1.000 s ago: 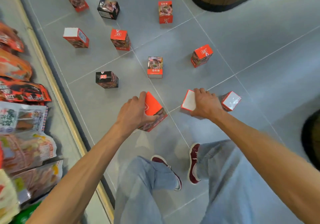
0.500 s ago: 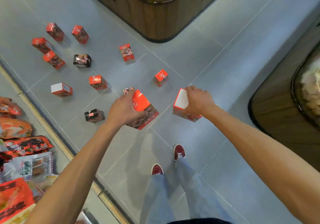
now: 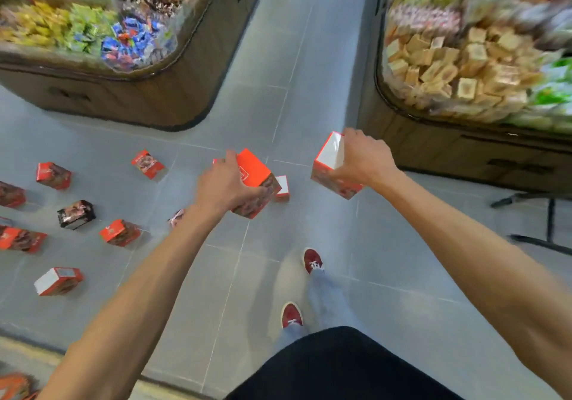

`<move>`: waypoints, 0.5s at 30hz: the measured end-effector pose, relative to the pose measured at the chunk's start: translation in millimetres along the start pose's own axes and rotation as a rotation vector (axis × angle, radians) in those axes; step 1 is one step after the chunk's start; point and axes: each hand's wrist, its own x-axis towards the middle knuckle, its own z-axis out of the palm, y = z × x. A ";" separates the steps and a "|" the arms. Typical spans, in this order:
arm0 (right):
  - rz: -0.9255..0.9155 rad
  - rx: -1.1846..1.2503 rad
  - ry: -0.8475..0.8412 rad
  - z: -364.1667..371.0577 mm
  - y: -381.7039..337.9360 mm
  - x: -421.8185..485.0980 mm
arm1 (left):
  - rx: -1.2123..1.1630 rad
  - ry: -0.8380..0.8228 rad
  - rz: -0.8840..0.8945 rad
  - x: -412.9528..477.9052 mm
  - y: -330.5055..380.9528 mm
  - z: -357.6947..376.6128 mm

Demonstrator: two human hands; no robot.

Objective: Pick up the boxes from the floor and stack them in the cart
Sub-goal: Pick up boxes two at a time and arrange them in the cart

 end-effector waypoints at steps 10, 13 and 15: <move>0.344 0.097 0.072 -26.2 151.7 -115.1 | -0.100 -0.051 0.354 -27.9 178.7 25.9; 0.466 0.145 0.086 -30.2 212.3 -146.8 | -0.081 -0.096 0.436 -29.8 246.3 41.2; 0.529 0.141 0.125 -33.9 254.1 -168.5 | -0.054 -0.105 0.501 -32.4 294.3 53.4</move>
